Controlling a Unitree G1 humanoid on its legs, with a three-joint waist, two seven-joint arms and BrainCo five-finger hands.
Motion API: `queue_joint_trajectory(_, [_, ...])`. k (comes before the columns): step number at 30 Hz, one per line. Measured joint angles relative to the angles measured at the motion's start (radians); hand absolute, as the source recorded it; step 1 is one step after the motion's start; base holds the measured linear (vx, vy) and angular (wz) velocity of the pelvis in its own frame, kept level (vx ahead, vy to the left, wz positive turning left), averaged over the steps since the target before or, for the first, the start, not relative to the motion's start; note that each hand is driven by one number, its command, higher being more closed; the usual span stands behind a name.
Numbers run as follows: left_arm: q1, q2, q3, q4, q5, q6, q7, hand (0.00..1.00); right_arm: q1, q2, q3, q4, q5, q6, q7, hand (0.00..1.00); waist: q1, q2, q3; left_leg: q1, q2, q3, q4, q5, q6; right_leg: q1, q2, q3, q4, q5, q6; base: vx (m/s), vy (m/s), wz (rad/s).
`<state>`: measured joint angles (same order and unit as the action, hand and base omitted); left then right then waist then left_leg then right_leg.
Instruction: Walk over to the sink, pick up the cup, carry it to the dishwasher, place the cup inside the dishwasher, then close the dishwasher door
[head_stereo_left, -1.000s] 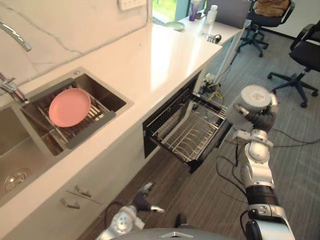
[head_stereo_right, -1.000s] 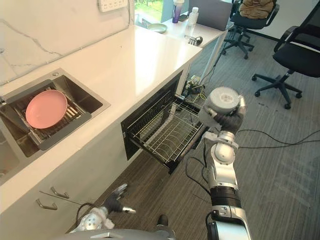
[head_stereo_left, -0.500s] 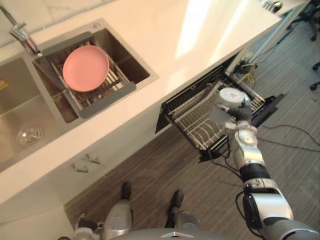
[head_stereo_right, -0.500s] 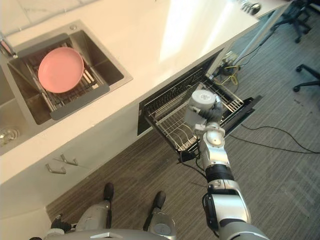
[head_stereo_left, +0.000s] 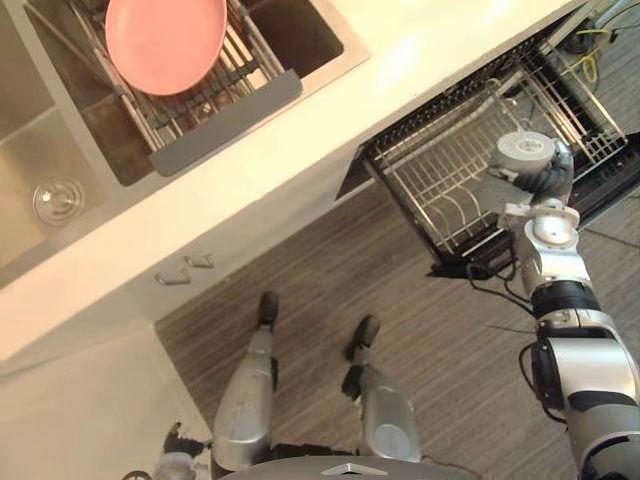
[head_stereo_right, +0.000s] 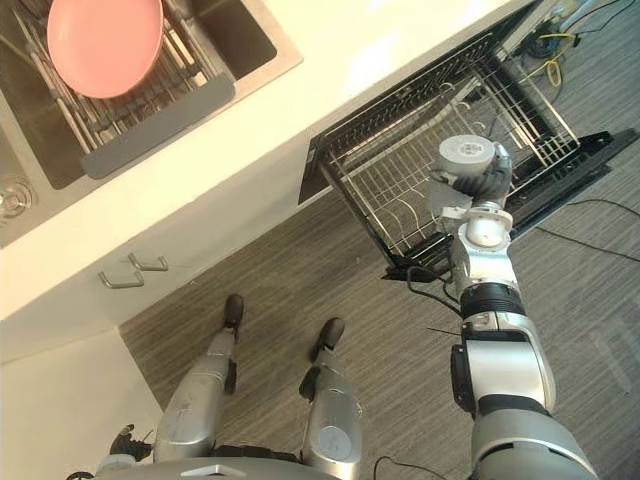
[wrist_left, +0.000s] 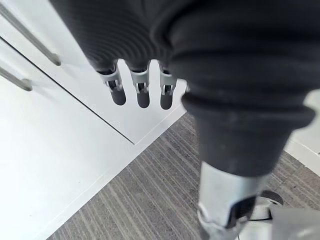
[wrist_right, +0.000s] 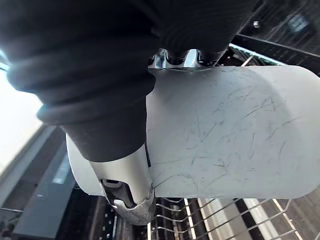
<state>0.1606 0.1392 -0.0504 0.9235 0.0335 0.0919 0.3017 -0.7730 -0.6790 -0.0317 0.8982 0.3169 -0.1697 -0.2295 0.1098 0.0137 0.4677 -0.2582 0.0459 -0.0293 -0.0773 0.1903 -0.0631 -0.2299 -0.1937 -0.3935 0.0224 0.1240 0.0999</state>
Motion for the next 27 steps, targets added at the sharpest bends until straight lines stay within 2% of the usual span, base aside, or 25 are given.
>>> queue_joint_trajectory(3, [-0.008,0.000,-0.007,0.002,-0.014,-0.010,0.004,0.00,-0.038,-0.033,0.012,0.025,0.000,0.004,0.000,1.00,0.000,0.011,0.009,-0.031,-0.001,-0.004,0.000,0.007,0.001,-0.029,0.000,-0.001,0.001,0.007,-0.003,-0.01,-0.046,0.04])
queue_joint_trajectory(5, [-0.014,0.002,-0.033,0.002,-0.032,-0.017,0.005,0.00,-0.056,-0.071,0.030,0.026,-0.001,0.013,0.003,1.00,0.000,0.029,0.020,-0.056,-0.003,-0.010,0.000,0.012,0.002,-0.052,-0.002,-0.002,0.003,0.008,-0.003,-0.02,-0.045,0.07])
queue_joint_trajectory(8, [-0.015,0.000,-0.044,0.014,-0.032,-0.018,-0.001,0.00,-0.066,-0.081,0.043,0.045,0.000,0.030,0.022,1.00,0.001,0.046,0.029,-0.069,-0.003,-0.015,0.000,0.014,0.002,-0.066,-0.002,-0.003,0.006,0.008,-0.003,0.00,-0.051,0.03])
queue_joint_trajectory(10, [-0.021,0.000,-0.055,0.033,-0.032,-0.018,-0.004,0.00,-0.077,-0.084,0.071,0.063,0.006,0.066,0.077,1.00,0.001,0.049,0.030,-0.087,-0.003,-0.015,0.000,0.017,0.001,-0.089,-0.002,-0.001,0.016,0.006,-0.005,0.00,-0.044,-0.01])
queue_joint_trajectory(14, [-0.030,-0.003,-0.073,0.038,-0.033,-0.025,-0.005,0.00,-0.074,-0.079,0.112,0.107,0.051,0.173,0.203,1.00,0.007,0.062,0.039,-0.092,-0.003,-0.025,0.000,0.019,0.000,-0.094,-0.002,-0.002,0.026,0.001,-0.008,0.00,-0.039,0.04])
queue_joint_trajectory(19, [-0.031,-0.003,-0.077,0.038,-0.033,-0.040,-0.005,0.00,-0.078,-0.088,0.146,0.113,0.053,0.205,0.288,1.00,0.014,0.062,0.039,-0.091,-0.003,-0.041,0.000,0.023,-0.003,-0.114,-0.014,-0.004,0.093,-0.039,-0.011,-0.03,-0.038,0.08])
queue_joint_trajectory(20, [-0.032,-0.003,-0.077,0.038,-0.032,-0.048,-0.005,0.00,-0.082,-0.089,0.146,0.113,0.063,0.221,0.308,0.00,0.015,0.062,0.039,-0.090,-0.002,-0.050,0.000,0.025,-0.005,-0.119,-0.017,-0.006,0.116,-0.053,-0.011,-0.02,-0.053,0.14])
queue_joint_trajectory(23, [-0.032,-0.005,-0.077,0.038,-0.032,-0.051,-0.010,0.00,-0.088,-0.082,0.153,0.118,0.078,0.273,0.374,0.00,0.027,0.063,0.038,-0.073,-0.001,-0.063,0.000,0.027,-0.008,-0.120,-0.028,-0.013,0.172,-0.088,-0.013,-0.02,-0.067,0.13])
queue_joint_trajectory(27, [-0.033,-0.006,-0.071,0.038,-0.031,-0.057,-0.031,0.00,-0.095,-0.080,0.147,0.150,0.077,0.293,0.381,0.00,0.027,0.064,0.038,-0.066,-0.003,-0.090,0.000,0.033,-0.016,-0.123,-0.045,-0.033,0.239,-0.130,-0.014,-0.01,-0.066,0.19])
